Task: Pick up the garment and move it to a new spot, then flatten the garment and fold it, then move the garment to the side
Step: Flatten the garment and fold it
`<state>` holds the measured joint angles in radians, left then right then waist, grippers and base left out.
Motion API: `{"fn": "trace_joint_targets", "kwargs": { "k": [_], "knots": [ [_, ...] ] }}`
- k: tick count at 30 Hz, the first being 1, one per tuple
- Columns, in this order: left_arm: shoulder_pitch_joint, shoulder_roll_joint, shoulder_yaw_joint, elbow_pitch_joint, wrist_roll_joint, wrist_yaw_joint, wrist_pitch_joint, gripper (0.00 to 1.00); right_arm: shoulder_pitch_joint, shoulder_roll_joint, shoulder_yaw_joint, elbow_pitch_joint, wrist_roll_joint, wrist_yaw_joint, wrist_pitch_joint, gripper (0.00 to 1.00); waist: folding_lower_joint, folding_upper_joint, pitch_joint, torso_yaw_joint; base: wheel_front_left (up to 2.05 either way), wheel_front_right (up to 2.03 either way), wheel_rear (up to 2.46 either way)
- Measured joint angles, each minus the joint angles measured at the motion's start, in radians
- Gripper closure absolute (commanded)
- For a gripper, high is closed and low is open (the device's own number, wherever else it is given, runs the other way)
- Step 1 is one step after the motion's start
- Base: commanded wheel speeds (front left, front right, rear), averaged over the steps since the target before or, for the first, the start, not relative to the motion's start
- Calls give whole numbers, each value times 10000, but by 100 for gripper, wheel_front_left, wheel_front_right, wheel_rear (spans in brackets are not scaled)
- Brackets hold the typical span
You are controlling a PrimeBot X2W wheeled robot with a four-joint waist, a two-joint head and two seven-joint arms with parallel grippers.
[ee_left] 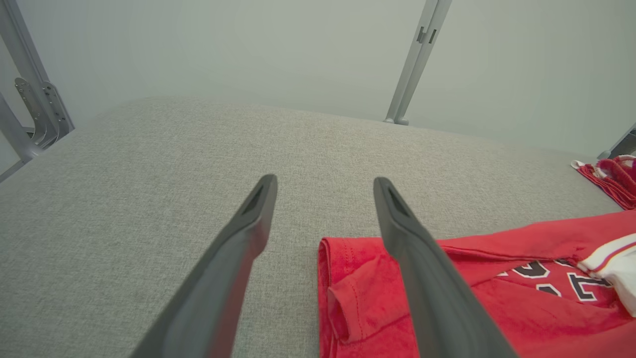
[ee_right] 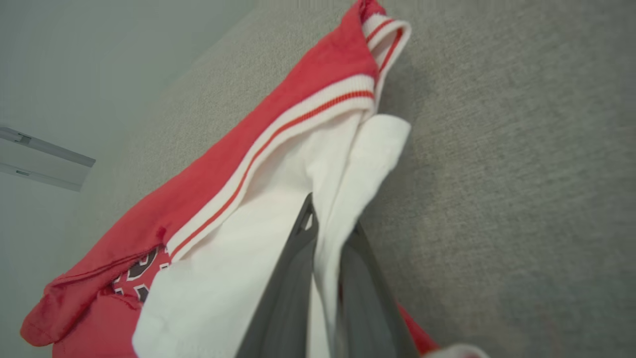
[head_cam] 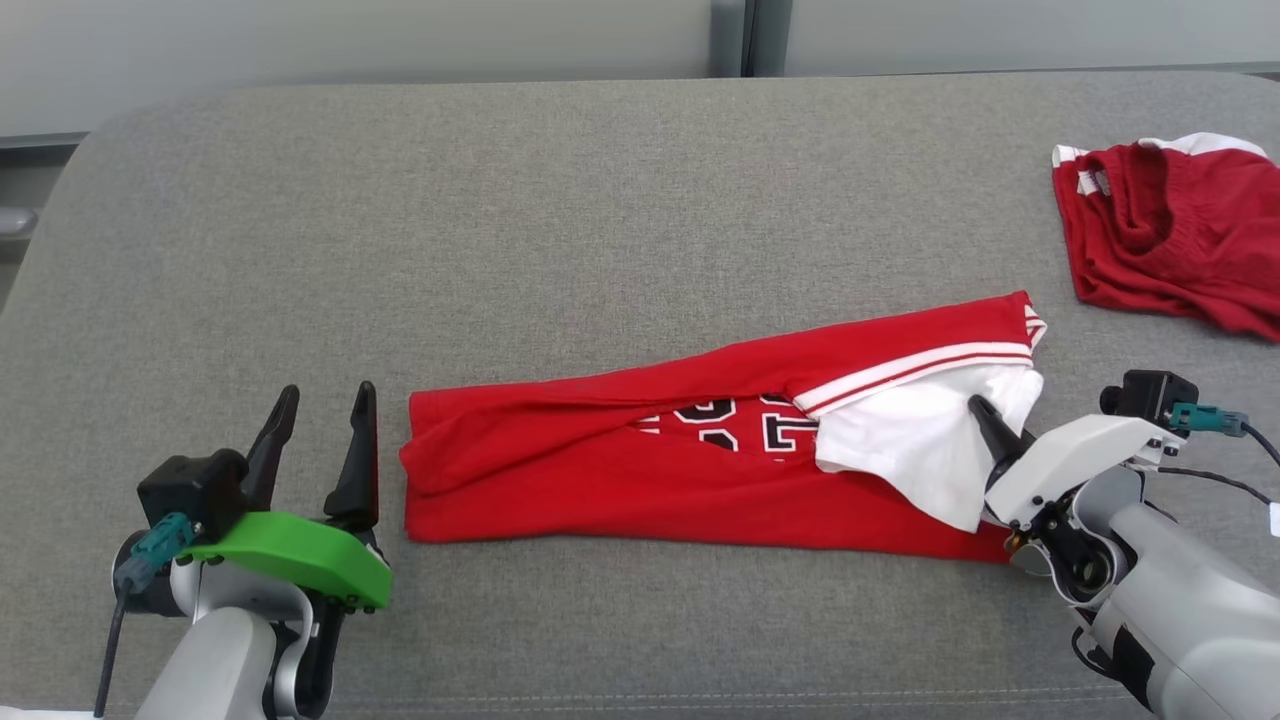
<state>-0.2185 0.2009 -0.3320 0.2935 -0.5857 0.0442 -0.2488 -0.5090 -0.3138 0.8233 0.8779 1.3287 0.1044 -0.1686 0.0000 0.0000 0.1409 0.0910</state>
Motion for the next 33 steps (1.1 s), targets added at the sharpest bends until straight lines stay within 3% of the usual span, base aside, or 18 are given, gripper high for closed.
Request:
{"fn": "trace_joint_targets", "kwargs": {
  "k": [5, 17, 22, 33],
  "knots": [
    [174, -6, 75, -8, 0, 0, 0, 0, -101, -140, -52, 59, -111, 94, -232, 100, 0, 0, -91, -99, 0, 0, 0],
    [386, -92, 136, -13, 0, -2, 0, 0, -188, -1258, -96, 213, -719, 100, -548, 100, 0, 0, -390, -441, 0, 0, 0],
    [423, -209, 67, 8, 10, -59, 0, 0, -449, -1126, 40, -502, -943, 155, -646, 100, 0, 0, -569, -484, 0, 0, 0],
    [532, -328, -127, 192, 44, -102, 0, 0, -814, -662, 1369, -2322, -1950, 188, -669, 100, 0, 0, -795, -119, 0, 0, 0]
  ]
}}
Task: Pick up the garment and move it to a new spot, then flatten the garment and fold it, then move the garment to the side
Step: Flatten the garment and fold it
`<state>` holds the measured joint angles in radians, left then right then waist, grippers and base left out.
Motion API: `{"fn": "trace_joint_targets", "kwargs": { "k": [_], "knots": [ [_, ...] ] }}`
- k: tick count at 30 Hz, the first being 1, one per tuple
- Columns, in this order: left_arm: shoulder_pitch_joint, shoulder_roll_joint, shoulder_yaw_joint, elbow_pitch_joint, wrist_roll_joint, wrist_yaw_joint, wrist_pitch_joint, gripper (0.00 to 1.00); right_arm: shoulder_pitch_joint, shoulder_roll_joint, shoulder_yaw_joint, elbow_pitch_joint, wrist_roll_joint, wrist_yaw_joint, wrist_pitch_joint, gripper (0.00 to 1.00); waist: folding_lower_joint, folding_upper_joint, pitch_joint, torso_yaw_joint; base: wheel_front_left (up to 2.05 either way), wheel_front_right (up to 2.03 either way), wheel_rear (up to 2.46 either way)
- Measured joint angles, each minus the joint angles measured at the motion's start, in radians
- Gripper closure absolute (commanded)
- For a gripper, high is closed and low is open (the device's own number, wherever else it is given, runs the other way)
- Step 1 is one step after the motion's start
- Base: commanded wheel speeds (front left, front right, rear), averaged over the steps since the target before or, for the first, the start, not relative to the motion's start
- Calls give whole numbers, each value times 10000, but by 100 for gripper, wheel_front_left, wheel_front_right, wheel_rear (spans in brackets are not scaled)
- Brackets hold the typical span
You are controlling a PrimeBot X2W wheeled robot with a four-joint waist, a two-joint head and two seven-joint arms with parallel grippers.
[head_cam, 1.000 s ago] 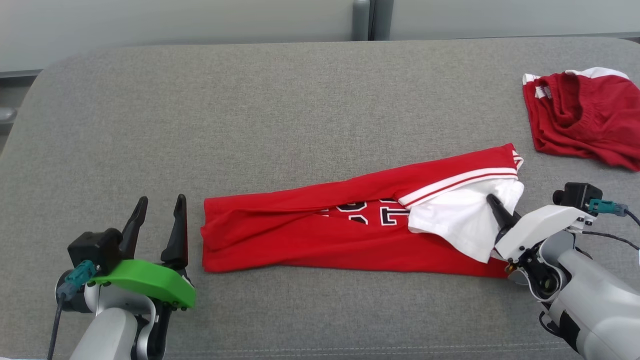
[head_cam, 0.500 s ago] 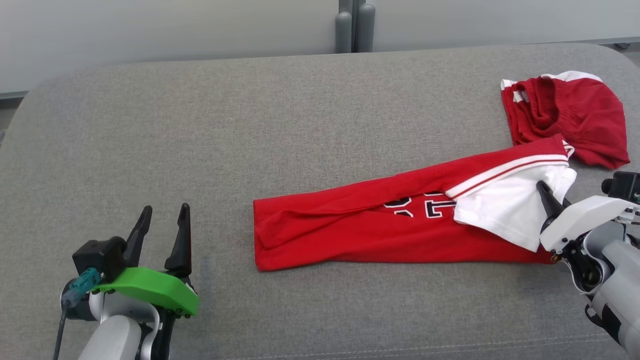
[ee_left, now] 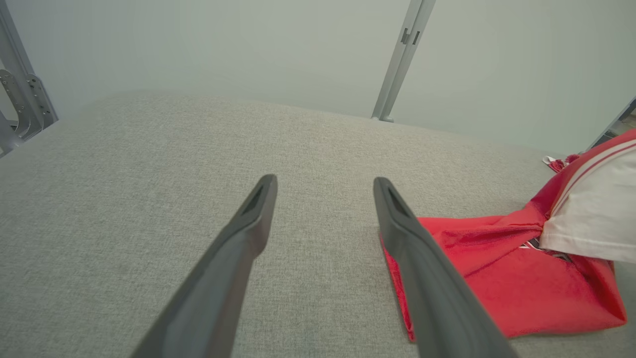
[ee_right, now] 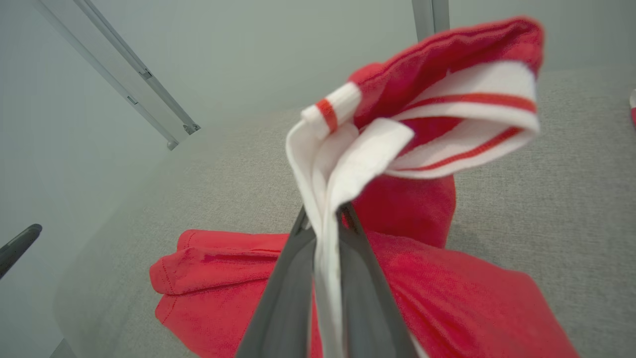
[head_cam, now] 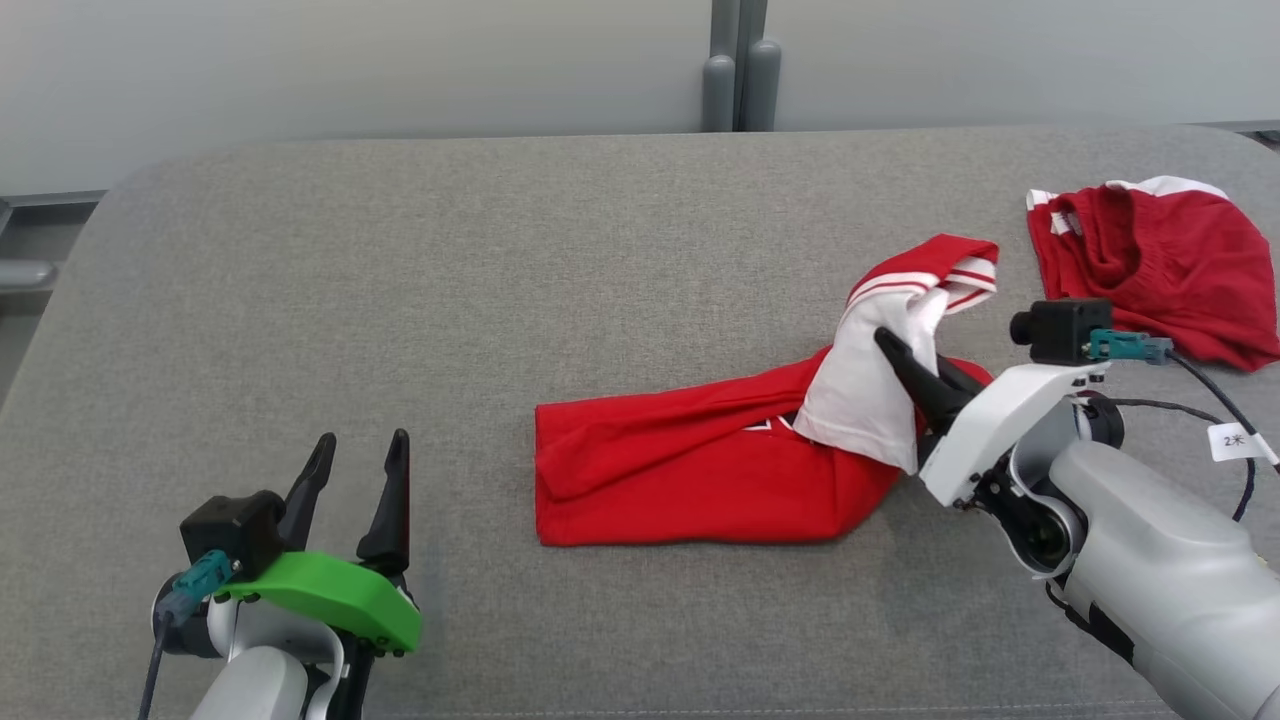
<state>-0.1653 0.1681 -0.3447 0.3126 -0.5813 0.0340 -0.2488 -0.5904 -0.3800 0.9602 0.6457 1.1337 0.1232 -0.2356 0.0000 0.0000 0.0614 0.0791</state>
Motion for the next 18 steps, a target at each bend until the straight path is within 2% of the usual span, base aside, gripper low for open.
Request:
{"fn": "trace_joint_targets", "kwargs": {
  "k": [11, 18],
  "knots": [
    [29, -161, -71, 48, 0, 0, 0, 0, 12, 127, 825, -320, -274, 0, 963, 100, 0, 0, -161, 910, 0, 0, 0],
    [32, -211, -65, 40, 0, -2, 0, 0, -140, 694, 1076, -253, -268, 0, 1728, 100, 0, 0, -107, 1516, 0, 0, 0]
  ]
}}
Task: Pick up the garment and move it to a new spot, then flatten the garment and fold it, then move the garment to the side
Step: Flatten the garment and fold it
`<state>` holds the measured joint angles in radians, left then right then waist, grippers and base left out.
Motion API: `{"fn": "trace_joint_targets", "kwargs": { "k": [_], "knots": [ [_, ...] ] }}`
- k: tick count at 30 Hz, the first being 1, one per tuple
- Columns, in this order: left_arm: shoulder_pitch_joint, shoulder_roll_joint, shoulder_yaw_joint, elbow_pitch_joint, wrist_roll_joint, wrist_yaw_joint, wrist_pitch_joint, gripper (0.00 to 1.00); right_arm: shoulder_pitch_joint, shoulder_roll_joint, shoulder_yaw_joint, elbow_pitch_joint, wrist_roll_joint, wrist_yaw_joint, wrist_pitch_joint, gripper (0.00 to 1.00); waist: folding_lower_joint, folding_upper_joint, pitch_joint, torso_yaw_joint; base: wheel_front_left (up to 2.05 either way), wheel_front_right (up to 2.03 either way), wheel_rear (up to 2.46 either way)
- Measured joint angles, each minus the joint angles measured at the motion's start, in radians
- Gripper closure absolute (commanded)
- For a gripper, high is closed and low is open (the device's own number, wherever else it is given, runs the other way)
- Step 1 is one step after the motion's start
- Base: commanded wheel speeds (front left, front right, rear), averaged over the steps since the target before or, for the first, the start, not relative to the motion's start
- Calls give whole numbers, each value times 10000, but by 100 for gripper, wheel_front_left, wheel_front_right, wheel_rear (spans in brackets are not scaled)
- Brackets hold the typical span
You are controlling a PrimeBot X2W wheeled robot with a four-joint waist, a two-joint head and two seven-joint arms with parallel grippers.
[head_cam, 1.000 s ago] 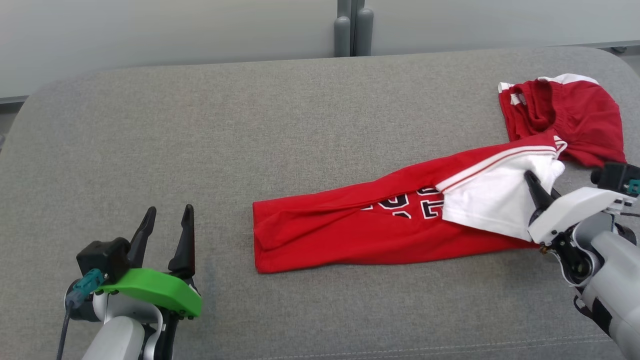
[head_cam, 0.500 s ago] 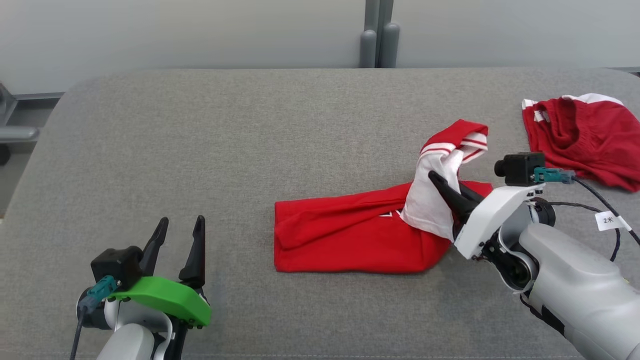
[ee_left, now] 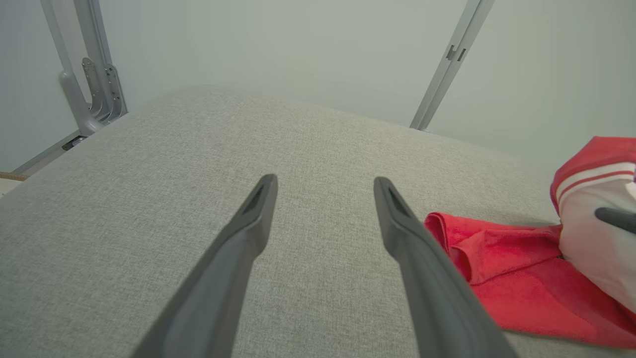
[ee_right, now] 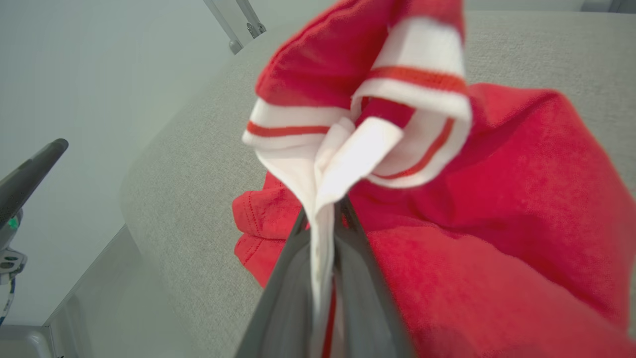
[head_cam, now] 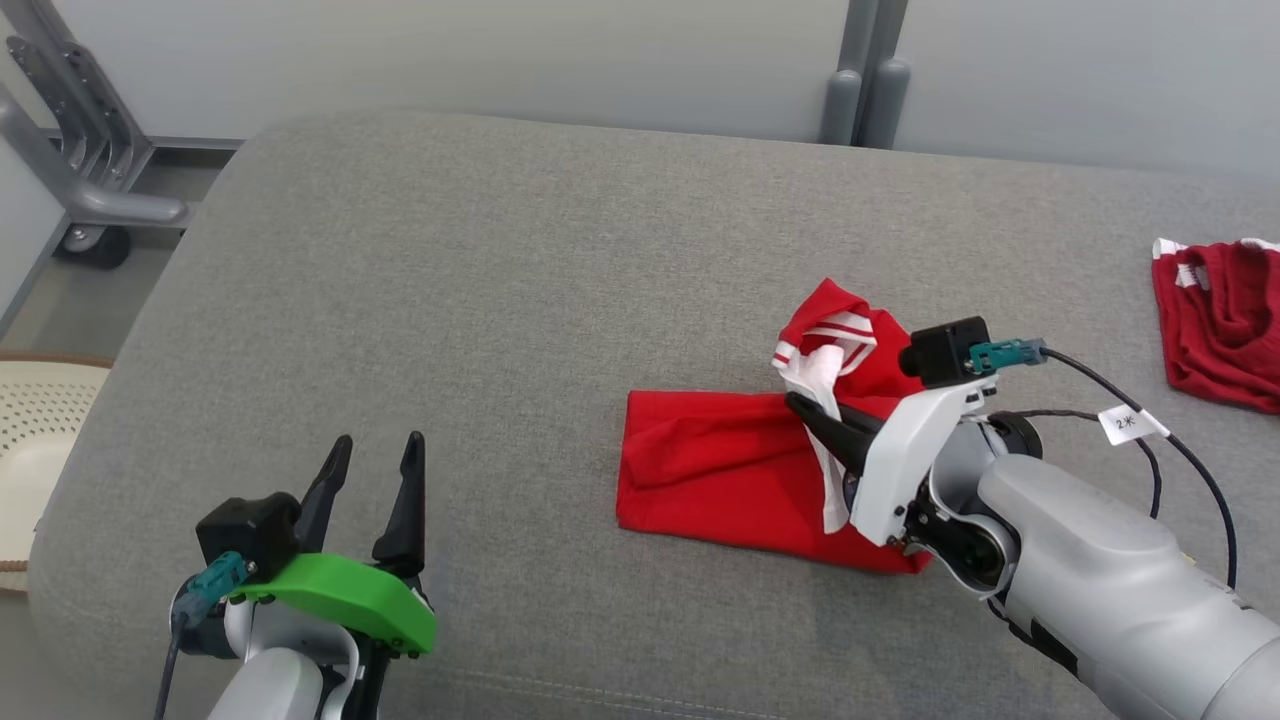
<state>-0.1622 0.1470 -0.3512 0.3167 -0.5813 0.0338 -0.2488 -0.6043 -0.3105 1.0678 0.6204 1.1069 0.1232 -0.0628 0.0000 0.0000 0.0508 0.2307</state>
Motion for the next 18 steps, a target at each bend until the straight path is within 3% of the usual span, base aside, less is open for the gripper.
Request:
{"fn": "trace_joint_targets", "kwargs": {
  "k": [15, 17, 18],
  "knots": [
    [-1, -84, 159, -4, 0, -84, 0, 0, -523, 803, 94, 809, 134, -205, 907, 99, 0, 0, 296, 950, 0, 0, 0],
    [-1, -86, 257, -2, 0, -84, 0, 0, -625, 926, 119, 926, 134, -205, 951, 54, 0, 0, 326, 1004, 0, 0, 0],
    [-1, -86, 270, 0, 0, -84, 0, 0, -677, 984, 121, 947, 134, -205, 988, 5, 0, 0, 334, 1018, 0, 0, 0]
  ]
}}
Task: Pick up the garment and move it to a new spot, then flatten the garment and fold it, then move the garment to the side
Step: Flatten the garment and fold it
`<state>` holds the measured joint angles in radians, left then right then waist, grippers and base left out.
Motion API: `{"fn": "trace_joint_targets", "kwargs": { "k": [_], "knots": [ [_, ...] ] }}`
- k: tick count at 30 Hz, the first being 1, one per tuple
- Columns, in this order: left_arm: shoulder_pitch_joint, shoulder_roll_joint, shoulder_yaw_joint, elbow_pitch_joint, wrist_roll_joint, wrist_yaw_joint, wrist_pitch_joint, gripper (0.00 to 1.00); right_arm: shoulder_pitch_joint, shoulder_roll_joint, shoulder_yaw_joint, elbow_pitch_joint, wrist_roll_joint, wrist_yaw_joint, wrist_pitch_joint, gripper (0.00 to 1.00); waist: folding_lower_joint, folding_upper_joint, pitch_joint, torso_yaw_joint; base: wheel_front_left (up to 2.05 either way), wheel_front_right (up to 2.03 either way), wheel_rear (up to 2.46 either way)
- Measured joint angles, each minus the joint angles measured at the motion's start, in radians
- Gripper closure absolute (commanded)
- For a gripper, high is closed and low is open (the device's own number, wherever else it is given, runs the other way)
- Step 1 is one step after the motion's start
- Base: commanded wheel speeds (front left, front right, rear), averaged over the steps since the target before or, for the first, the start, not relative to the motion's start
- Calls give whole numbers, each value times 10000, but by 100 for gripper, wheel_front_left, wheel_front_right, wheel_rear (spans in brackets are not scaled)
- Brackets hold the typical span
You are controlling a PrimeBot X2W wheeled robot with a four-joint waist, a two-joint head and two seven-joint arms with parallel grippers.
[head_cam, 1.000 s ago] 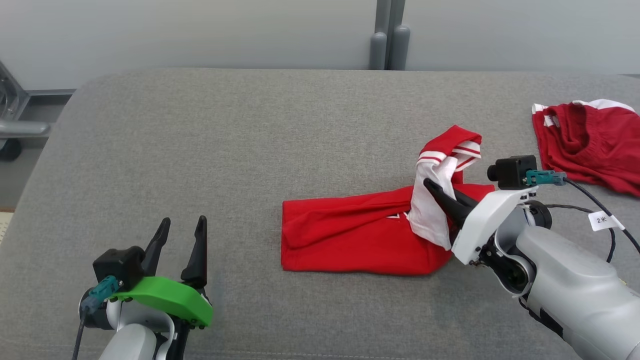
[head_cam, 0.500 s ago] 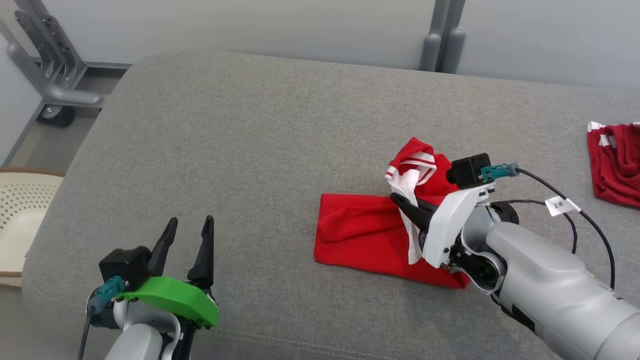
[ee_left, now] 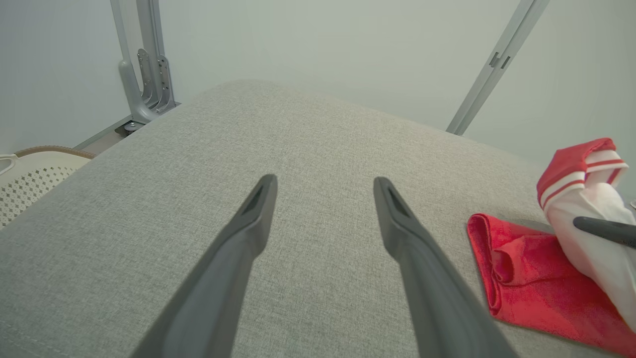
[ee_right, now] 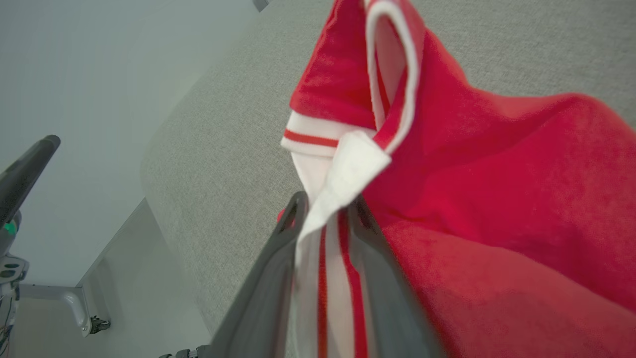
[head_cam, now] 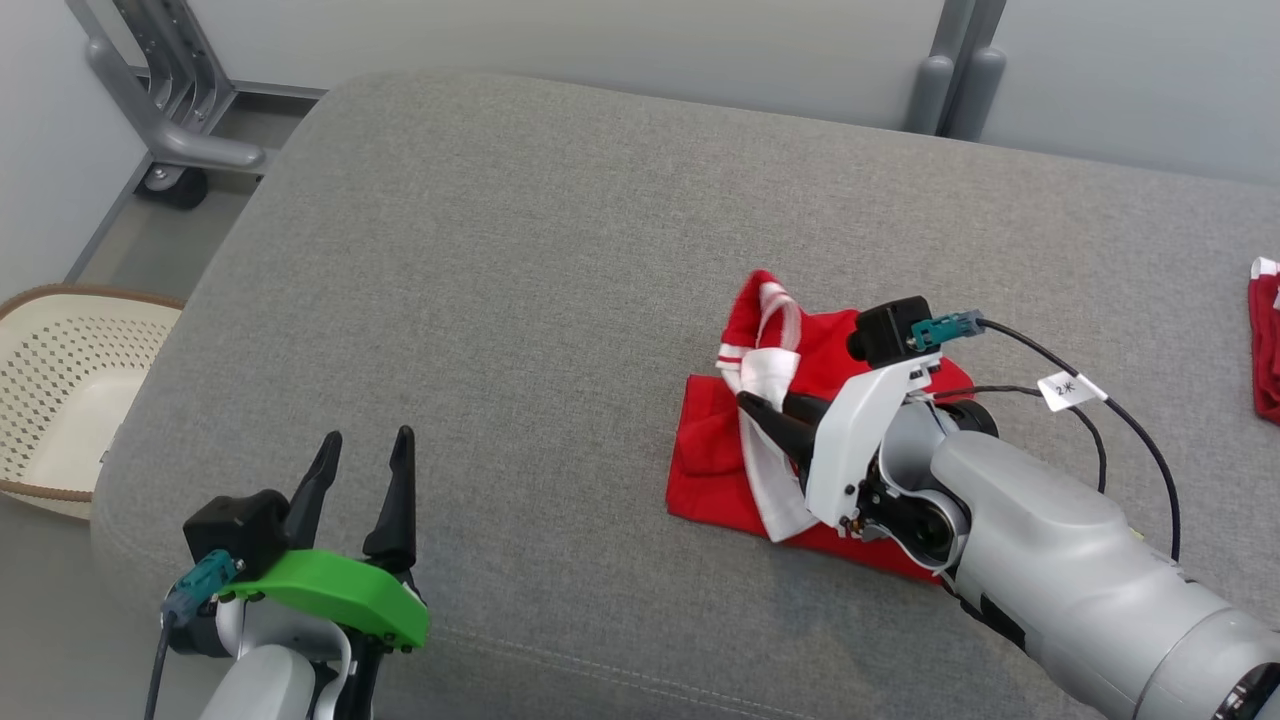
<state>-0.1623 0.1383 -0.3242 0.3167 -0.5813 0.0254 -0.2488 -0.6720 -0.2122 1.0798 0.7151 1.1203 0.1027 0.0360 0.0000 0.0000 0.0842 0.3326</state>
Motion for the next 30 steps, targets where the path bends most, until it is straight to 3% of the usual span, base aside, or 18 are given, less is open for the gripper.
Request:
{"fn": "trace_joint_targets", "kwargs": {
  "k": [1, 11, 17, 23, 30],
  "knots": [
    [0, 0, 0, 2, 0, 0, 0, 0, -36, 52, -2, 31, 0, 0, 0, 0, 0, 0, 4, 9, 0, 0, 0],
    [6, 33, 280, -31, 6, 8, 0, 0, -233, 610, -123, -221, -13, 58, -621, 0, 0, 0, -28, -210, 0, 0, 0],
    [31, 36, 343, -52, 44, 8, 0, 0, -396, 573, -374, -627, -10, 113, -1183, 0, 0, 0, -75, -534, 0, 0, 0],
    [153, 42, 382, -92, 82, 8, -2, 0, -398, 297, -825, -1093, 263, 117, -1839, 0, 0, 0, -122, -900, 0, 0, 0],
    [241, 44, 424, -128, 165, 8, 0, 0, -395, -596, -1101, -1365, 226, 117, -2311, 0, 0, 0, -182, -1307, 0, 0, 0]
  ]
}}
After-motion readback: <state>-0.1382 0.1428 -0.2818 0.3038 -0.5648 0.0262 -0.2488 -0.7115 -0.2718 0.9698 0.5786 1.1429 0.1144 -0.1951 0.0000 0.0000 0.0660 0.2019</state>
